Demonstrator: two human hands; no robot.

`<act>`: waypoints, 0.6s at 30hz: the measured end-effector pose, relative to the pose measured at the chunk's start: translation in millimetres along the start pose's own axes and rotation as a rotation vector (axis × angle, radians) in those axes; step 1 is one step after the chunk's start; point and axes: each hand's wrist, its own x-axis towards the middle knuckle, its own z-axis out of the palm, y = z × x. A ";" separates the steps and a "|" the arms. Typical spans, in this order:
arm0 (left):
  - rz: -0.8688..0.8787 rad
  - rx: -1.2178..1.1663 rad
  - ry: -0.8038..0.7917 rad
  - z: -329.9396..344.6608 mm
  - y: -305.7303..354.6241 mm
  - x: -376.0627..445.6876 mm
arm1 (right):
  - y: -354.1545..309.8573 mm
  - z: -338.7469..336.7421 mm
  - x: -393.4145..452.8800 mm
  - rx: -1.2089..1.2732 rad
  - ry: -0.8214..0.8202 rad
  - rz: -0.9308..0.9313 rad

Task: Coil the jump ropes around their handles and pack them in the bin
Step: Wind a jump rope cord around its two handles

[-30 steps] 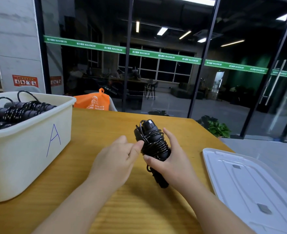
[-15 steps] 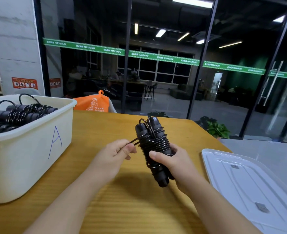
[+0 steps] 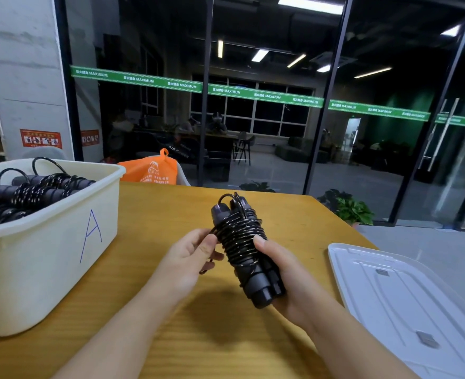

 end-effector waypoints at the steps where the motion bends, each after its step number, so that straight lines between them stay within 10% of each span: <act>1: -0.003 -0.018 0.005 0.7 -0.4 -0.7 | 0.2 1.8 -0.8 0.035 -0.003 0.028; 10: -0.087 -0.398 0.022 19.8 9.7 -8.8 | 5.3 9.9 -2.1 0.270 -0.133 0.138; 18: -0.171 -0.271 0.129 23.7 8.9 -9.7 | 10.0 21.4 -5.5 0.205 -0.170 0.194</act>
